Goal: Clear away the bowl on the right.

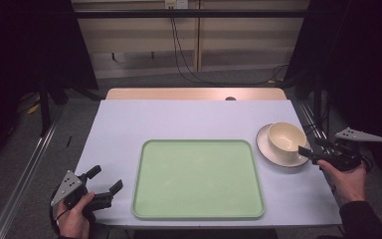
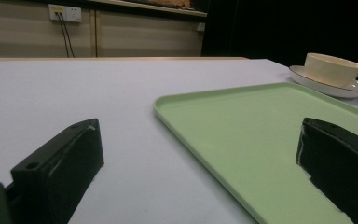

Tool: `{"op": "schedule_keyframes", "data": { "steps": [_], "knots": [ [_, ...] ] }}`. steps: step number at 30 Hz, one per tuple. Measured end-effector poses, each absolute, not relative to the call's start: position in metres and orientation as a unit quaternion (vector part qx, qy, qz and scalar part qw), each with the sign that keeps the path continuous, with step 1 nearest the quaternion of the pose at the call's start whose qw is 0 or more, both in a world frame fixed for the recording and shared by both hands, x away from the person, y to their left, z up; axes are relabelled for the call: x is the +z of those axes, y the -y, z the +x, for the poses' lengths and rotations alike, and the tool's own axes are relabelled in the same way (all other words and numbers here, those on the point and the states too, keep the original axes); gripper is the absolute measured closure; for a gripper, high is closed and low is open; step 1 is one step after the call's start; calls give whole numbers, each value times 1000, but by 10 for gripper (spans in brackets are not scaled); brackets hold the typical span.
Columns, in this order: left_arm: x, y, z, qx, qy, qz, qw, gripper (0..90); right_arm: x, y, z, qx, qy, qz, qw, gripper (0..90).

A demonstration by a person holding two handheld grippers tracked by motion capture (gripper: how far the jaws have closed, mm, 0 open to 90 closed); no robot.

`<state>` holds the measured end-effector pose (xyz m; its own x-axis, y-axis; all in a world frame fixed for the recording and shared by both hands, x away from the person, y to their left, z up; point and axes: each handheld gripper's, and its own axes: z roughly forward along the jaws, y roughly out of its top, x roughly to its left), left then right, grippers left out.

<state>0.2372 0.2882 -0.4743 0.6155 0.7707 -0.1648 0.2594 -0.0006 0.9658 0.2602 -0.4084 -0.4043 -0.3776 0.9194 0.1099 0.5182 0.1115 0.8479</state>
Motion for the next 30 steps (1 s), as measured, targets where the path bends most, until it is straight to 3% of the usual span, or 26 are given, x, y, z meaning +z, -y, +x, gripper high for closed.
{"op": "schedule_keyframes", "data": {
  "steps": [30],
  "knots": [
    [-475,-288,238,218,-383,676,590,7,-422,420,335,295,-746,562,201,317]
  ]
}}
